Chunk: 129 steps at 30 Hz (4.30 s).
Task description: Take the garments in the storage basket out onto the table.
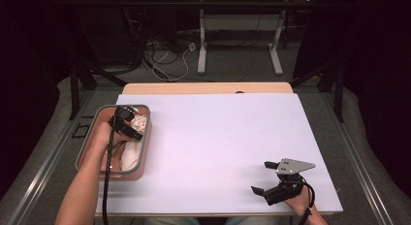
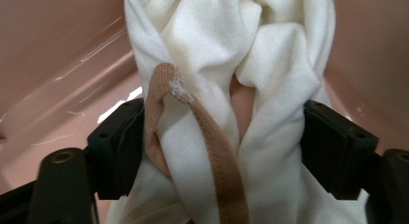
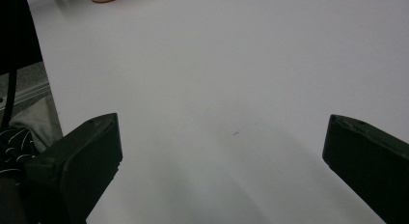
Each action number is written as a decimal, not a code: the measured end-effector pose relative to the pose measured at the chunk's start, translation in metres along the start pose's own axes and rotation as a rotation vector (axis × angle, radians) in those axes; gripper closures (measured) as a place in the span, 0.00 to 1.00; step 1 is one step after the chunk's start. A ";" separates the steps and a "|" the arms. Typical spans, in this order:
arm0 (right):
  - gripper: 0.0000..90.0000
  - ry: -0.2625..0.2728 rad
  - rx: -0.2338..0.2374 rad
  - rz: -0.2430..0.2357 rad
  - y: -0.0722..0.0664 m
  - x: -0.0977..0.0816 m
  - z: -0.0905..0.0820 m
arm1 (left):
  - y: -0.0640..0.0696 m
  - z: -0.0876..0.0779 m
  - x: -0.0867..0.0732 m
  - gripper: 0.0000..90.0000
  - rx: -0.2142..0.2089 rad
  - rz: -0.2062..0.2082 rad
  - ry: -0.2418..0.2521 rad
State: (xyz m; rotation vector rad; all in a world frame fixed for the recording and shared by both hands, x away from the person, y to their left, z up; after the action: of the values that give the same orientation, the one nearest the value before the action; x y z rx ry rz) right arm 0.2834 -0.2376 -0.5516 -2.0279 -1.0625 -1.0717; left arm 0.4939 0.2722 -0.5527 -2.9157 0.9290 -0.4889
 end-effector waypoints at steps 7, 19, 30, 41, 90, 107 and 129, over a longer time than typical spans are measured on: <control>0.00 -0.003 -0.003 0.000 0.000 0.000 0.000 | 0.000 -0.001 0.000 0.37 -0.041 0.004 0.000; 0.00 -0.010 -0.005 0.005 0.000 -0.001 0.000 | -0.004 -0.005 -0.004 0.62 -0.056 0.002 0.007; 0.00 -0.009 -0.015 -0.001 0.000 -0.001 -0.001 | -0.002 -0.009 -0.004 0.75 -0.017 0.026 -0.005; 0.00 -0.008 -0.015 -0.001 0.001 -0.001 0.000 | 0.002 -0.017 -0.003 0.78 0.005 0.045 -0.015; 0.00 -0.005 -0.013 -0.006 0.001 -0.001 0.000 | 0.007 -0.065 0.001 0.78 0.051 0.217 -0.081; 0.00 0.006 -0.017 -0.015 0.001 -0.001 -0.001 | 0.009 -0.081 0.005 0.78 0.064 0.253 -0.088; 0.00 0.010 -0.029 -0.030 0.001 0.000 -0.001 | 0.011 -0.101 0.007 0.78 0.076 0.291 -0.097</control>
State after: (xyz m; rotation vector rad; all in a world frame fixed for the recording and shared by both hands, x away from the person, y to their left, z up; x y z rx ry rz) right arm 0.2835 -0.2390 -0.5508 -2.0331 -1.0817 -1.1180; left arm 0.4621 0.2642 -0.4566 -2.6468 1.2612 -0.3523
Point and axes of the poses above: each handheld gripper's, and its own axes: z roughly forward along the jaws, x roughly out of its top, y roughly to its right, the point moved 3 cm from there along z, roughly forward along the jaws, and after that the axes turned 7 degrees about x, right-handed, at the moved point
